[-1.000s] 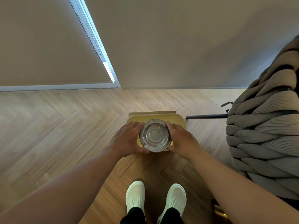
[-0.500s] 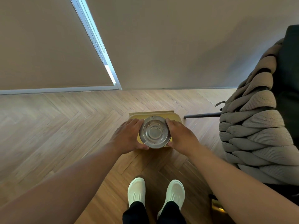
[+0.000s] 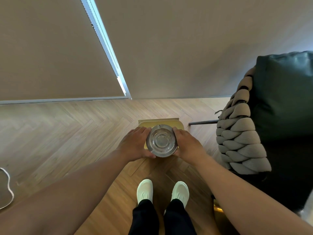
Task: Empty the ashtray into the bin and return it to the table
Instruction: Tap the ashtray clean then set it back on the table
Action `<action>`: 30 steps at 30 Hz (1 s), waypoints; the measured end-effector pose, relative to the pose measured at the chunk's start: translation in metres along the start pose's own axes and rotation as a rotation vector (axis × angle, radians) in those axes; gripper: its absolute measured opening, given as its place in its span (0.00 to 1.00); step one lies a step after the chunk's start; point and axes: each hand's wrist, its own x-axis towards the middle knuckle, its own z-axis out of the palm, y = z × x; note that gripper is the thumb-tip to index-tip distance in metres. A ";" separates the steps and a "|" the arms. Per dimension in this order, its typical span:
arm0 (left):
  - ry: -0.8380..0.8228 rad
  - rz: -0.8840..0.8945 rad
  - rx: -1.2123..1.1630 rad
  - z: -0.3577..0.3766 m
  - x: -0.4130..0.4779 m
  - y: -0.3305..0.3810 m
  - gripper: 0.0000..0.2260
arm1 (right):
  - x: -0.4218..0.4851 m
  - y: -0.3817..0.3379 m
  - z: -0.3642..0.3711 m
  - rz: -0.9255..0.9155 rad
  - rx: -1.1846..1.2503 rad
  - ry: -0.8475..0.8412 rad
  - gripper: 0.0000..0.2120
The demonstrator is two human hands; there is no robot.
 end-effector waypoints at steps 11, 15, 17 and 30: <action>-0.027 0.016 0.008 -0.085 -0.084 0.071 0.42 | -0.101 -0.060 -0.076 0.019 0.107 0.017 0.37; -0.028 0.033 0.014 -0.115 -0.108 0.095 0.43 | -0.136 -0.080 -0.102 0.016 0.140 0.073 0.36; -0.034 0.048 0.022 -0.126 -0.119 0.108 0.43 | -0.155 -0.086 -0.109 0.024 0.150 0.100 0.37; -0.100 0.229 0.101 -0.134 -0.157 0.155 0.43 | -0.239 -0.091 -0.089 0.157 0.220 0.232 0.41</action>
